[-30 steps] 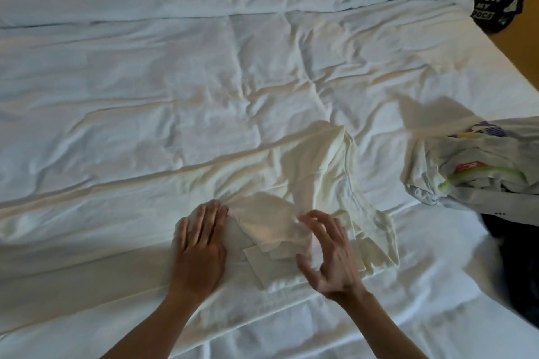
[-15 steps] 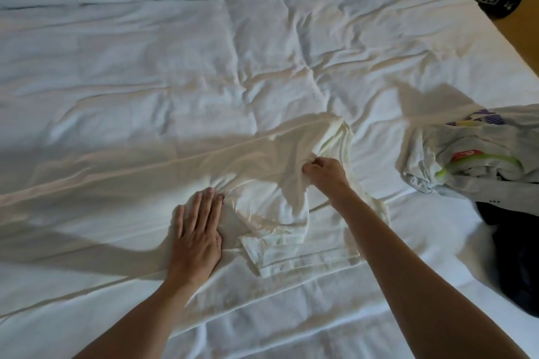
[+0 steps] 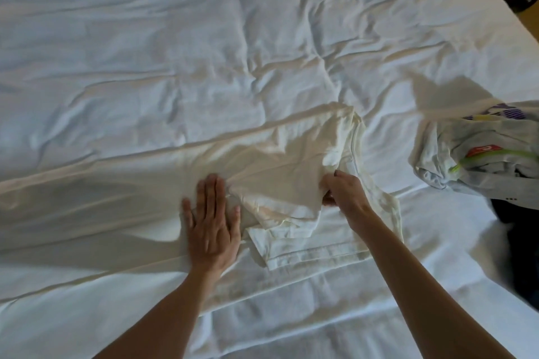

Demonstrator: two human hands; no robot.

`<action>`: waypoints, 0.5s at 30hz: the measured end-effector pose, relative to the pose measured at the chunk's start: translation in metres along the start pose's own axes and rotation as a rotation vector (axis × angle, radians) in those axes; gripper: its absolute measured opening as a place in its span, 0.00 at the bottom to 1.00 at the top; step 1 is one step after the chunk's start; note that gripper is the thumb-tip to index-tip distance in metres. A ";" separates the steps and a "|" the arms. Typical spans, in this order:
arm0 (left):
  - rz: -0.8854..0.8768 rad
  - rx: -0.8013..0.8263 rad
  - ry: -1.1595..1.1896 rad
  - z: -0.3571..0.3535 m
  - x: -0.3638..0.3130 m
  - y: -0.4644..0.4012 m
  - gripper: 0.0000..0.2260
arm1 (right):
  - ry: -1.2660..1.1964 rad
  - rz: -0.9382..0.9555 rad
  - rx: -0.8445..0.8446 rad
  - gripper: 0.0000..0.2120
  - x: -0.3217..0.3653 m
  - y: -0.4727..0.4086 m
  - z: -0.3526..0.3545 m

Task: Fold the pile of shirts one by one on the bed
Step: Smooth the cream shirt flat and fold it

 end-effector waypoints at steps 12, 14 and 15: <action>-0.005 0.004 -0.095 -0.009 0.000 0.000 0.30 | 0.126 0.133 0.008 0.27 -0.023 0.036 0.006; 0.001 0.003 -0.100 -0.009 -0.001 0.000 0.30 | 0.266 0.102 -0.043 0.20 -0.026 0.034 0.015; 0.003 -0.002 -0.100 -0.009 -0.001 0.000 0.30 | 0.268 0.089 -0.054 0.14 -0.027 0.035 0.020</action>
Point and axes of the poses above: each hand's wrist, its own y-axis away from the middle knuckle, its own z-axis out of the back of the hand, x = y × z, the point moved 4 cm from there along -y, towards the middle knuckle, and after that the axes turned 6 degrees about -y, right-handed, at the moved point
